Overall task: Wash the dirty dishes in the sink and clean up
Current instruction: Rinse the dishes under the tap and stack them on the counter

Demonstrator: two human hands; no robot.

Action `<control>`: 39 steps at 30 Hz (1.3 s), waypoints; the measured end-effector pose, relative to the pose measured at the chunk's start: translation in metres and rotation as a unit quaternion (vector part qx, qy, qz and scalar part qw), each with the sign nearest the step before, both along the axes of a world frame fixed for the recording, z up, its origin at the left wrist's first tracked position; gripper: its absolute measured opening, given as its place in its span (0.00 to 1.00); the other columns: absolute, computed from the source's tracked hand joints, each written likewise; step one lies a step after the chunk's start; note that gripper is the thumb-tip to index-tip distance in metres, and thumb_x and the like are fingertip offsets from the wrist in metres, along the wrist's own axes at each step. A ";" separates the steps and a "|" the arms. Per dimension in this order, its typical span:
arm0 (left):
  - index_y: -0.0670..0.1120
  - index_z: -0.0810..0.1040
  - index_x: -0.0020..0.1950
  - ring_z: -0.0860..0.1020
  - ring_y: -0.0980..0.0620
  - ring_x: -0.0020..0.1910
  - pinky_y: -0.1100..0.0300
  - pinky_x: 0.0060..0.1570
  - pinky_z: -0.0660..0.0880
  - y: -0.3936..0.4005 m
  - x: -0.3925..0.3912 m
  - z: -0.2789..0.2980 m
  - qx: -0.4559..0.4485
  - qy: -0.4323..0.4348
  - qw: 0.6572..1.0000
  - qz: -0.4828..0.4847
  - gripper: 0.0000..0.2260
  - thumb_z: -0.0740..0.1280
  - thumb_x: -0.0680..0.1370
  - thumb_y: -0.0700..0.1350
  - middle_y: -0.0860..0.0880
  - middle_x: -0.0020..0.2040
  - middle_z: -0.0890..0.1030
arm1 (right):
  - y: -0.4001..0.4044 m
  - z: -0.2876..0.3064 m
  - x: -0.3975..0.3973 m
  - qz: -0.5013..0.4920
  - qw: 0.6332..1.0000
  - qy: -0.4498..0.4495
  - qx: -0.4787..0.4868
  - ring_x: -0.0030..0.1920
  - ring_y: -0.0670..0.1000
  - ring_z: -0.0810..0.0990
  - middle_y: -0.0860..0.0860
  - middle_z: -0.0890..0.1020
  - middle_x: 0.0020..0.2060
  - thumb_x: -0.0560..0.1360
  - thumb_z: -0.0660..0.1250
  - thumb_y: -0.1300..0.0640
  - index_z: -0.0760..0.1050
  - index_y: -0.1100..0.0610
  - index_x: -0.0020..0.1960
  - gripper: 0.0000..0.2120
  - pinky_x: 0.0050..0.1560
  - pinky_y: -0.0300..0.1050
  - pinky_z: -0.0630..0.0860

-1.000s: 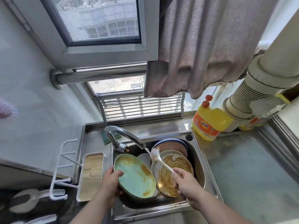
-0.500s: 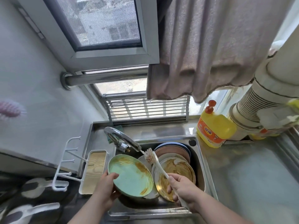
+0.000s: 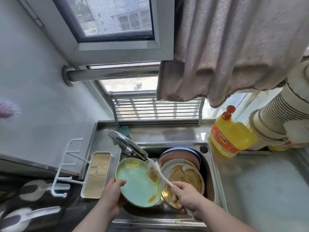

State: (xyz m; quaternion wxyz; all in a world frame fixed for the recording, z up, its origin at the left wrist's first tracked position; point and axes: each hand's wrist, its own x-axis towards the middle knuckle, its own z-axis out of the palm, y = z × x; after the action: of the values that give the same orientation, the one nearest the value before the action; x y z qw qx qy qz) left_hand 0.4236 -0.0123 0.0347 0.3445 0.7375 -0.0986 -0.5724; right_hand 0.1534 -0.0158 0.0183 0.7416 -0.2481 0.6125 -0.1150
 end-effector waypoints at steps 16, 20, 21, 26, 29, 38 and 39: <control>0.51 0.74 0.73 0.80 0.43 0.58 0.43 0.58 0.79 -0.014 -0.041 -0.040 0.010 -0.049 0.999 0.007 0.16 0.53 0.89 0.53 0.45 0.62 0.81 | -0.005 -0.015 0.009 0.333 0.873 0.321 -0.153 0.58 0.56 0.81 0.48 0.82 0.62 0.81 0.49 0.51 0.62 0.27 0.74 0.27 0.55 0.51 0.80; 0.49 0.74 0.72 0.80 0.43 0.56 0.45 0.57 0.79 -0.012 -0.036 -0.047 0.008 -0.055 0.998 0.024 0.16 0.54 0.89 0.51 0.43 0.61 0.81 | 0.034 0.010 0.025 0.357 0.876 0.283 -0.158 0.58 0.53 0.82 0.48 0.83 0.59 0.80 0.51 0.48 0.57 0.18 0.67 0.25 0.57 0.48 0.79; 0.48 0.73 0.71 0.80 0.43 0.56 0.46 0.55 0.79 -0.009 -0.040 -0.048 0.012 -0.046 0.998 0.029 0.16 0.53 0.89 0.51 0.42 0.62 0.81 | 0.035 0.018 0.038 0.358 0.877 0.271 -0.172 0.58 0.54 0.82 0.49 0.83 0.59 0.80 0.53 0.47 0.57 0.19 0.66 0.24 0.57 0.48 0.78; 0.48 0.74 0.66 0.84 0.40 0.51 0.50 0.40 0.82 -0.007 -0.067 -0.048 0.021 0.031 0.998 0.055 0.15 0.52 0.89 0.52 0.41 0.56 0.84 | -0.021 0.015 0.064 0.330 0.858 0.328 -0.216 0.59 0.59 0.81 0.52 0.82 0.62 0.83 0.49 0.51 0.61 0.29 0.76 0.25 0.56 0.54 0.80; 0.55 0.72 0.67 0.81 0.39 0.55 0.43 0.40 0.84 -0.010 -0.064 -0.046 0.041 0.055 0.995 0.079 0.15 0.51 0.88 0.58 0.45 0.60 0.81 | -0.032 0.003 0.023 0.366 0.825 0.391 -0.181 0.54 0.58 0.83 0.51 0.83 0.57 0.82 0.46 0.55 0.61 0.30 0.75 0.28 0.50 0.54 0.81; 0.51 0.72 0.66 0.81 0.44 0.48 0.50 0.41 0.82 -0.005 -0.069 -0.042 0.031 0.069 0.996 0.043 0.15 0.50 0.89 0.54 0.44 0.54 0.82 | 0.011 0.047 0.049 0.341 0.881 0.290 -0.154 0.65 0.55 0.79 0.47 0.80 0.67 0.81 0.53 0.47 0.61 0.22 0.70 0.24 0.62 0.49 0.77; 0.51 0.73 0.65 0.82 0.42 0.47 0.50 0.36 0.82 -0.003 -0.072 -0.040 0.037 0.091 0.994 0.044 0.15 0.50 0.89 0.55 0.43 0.52 0.83 | -0.002 0.041 0.057 0.337 0.874 0.305 -0.170 0.64 0.57 0.79 0.49 0.80 0.67 0.81 0.52 0.48 0.63 0.25 0.72 0.24 0.61 0.51 0.77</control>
State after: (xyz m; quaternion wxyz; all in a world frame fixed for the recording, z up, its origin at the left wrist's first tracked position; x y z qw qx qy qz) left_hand 0.3512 -0.0150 -0.0049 0.3494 0.6981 -0.0127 -0.6249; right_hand 0.2104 -0.0180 0.0594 0.4583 -0.5845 0.6586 0.1205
